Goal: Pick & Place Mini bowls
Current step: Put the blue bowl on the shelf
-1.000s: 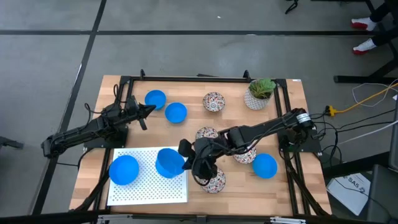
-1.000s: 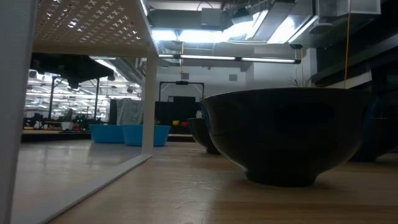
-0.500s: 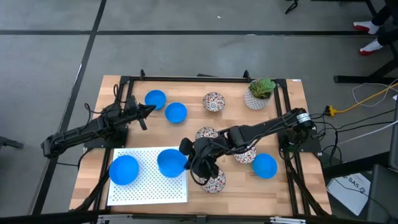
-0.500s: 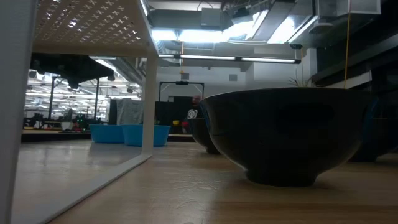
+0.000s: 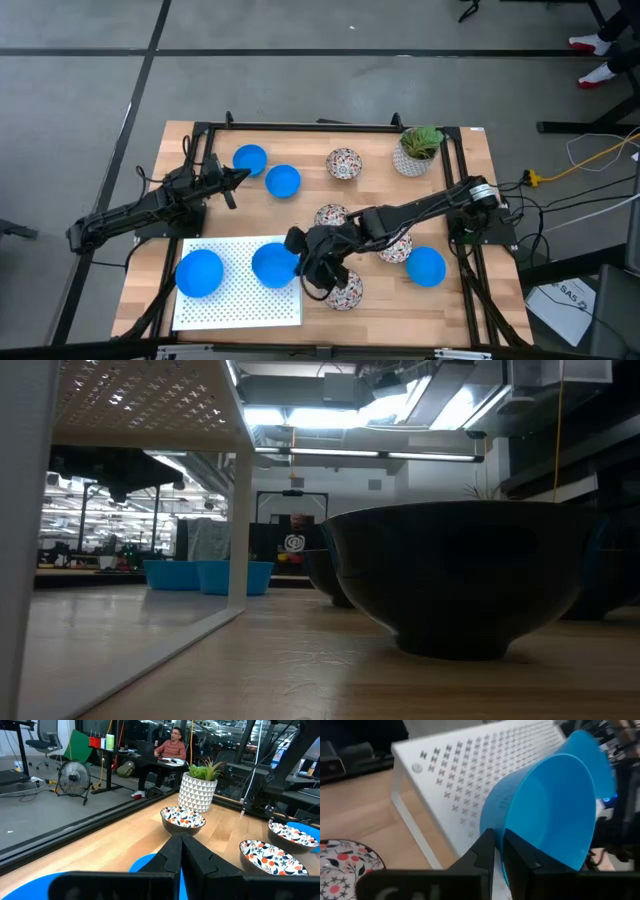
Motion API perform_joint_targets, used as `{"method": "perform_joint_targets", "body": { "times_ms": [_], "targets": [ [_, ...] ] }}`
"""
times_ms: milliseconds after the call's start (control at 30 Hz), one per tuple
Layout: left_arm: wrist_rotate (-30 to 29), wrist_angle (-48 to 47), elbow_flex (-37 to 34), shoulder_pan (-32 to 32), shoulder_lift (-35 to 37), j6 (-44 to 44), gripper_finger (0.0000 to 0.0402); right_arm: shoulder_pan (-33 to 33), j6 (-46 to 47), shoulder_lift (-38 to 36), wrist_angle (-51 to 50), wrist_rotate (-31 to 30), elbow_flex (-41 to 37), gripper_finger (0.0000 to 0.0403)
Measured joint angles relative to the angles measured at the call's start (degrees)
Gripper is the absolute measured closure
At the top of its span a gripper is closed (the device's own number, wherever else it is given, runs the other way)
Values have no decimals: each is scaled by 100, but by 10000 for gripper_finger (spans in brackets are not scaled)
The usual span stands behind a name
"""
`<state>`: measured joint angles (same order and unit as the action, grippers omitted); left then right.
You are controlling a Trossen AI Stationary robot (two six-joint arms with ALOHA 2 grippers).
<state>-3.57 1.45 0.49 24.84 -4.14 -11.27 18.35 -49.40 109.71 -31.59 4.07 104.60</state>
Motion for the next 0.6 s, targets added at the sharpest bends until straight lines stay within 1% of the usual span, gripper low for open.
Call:
{"method": "perform_joint_targets", "body": {
  "times_ms": [167,367,500,600],
  "targets": [
    [0,0,0,1,0,-1,400,20,-167,143,62,-283,-2,366],
    [0,0,0,2,0,-2,400,28,39,122,238,-205,23,358],
    [0,0,2,1,0,-1,400,28,54,105,260,125,48,320],
    [0,0,2,2,0,0,400,28,121,105,330,156,48,279]
  ]
}}
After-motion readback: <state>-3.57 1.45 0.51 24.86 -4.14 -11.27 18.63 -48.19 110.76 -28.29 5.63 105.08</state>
